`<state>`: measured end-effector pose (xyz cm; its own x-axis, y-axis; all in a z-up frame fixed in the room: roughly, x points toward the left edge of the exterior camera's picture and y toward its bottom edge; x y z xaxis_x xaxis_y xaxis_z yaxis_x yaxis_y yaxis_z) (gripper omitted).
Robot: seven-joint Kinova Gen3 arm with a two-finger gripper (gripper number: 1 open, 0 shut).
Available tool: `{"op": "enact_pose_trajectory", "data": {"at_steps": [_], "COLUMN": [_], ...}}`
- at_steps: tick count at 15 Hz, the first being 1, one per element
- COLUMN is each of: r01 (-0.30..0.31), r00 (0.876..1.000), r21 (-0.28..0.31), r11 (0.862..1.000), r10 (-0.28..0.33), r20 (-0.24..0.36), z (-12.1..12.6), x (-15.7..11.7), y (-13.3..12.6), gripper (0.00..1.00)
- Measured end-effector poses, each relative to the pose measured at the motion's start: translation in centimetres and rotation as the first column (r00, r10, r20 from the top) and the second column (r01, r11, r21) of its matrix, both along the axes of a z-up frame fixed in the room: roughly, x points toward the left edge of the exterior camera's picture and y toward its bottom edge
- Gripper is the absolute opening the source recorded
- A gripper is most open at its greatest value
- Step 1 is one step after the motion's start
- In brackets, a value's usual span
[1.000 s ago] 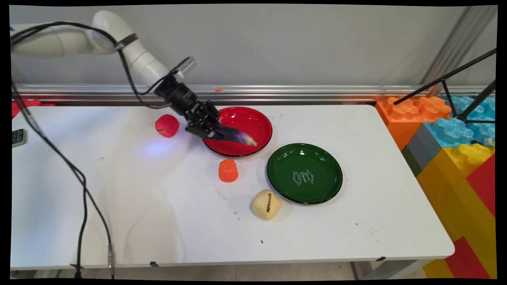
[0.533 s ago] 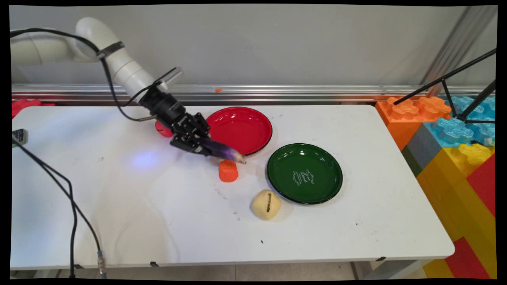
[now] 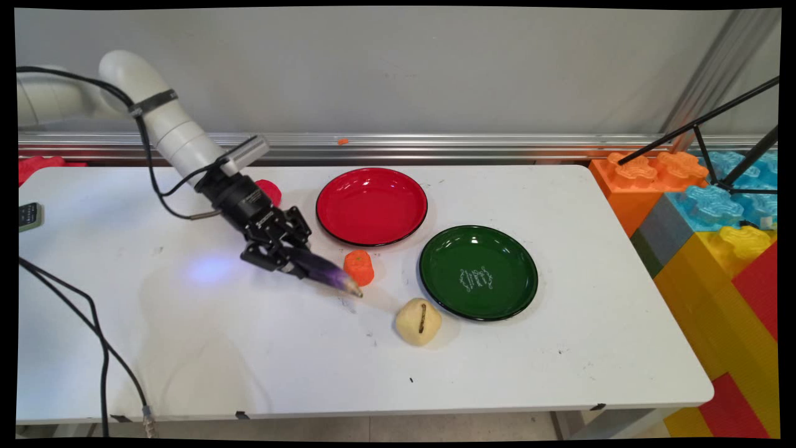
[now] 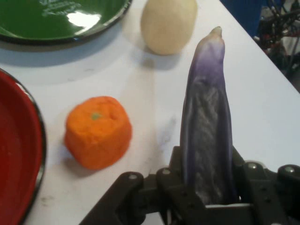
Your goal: Place the picked object on the table
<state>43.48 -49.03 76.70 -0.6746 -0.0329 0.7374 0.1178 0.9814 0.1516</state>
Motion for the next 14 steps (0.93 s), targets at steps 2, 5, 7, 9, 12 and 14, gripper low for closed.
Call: {"op": "enact_pose_trajectory", "data": {"at_steps": [2, 5, 7, 9, 12, 14], "r01": [0.01, 0.025, 0.035, 0.041, 0.045, 0.045], "r00": [1.0, 1.0, 0.999, 0.999, 0.999, 0.999], "r21": [0.005, 0.011, 0.013, 0.013, 0.014, 0.013], "r11": [1.0, 1.0, 0.999, 0.999, 0.999, 0.999], "r10": [-0.01, -0.025, -0.035, -0.041, -0.045, -0.045], "r20": [0.005, 0.011, 0.016, 0.018, 0.016, 0.016], "z": [-0.4, -1.1, -1.6, -2.0, -2.3, -2.4], "x": [0.2, 0.5, 0.6, 0.7, 0.8, 0.9], "y": [0.7, 1.6, 2.1, 2.5, 2.7, 2.6], "gripper": [0.0, 0.0, 0.0, 1.0, 1.0, 1.0]}}
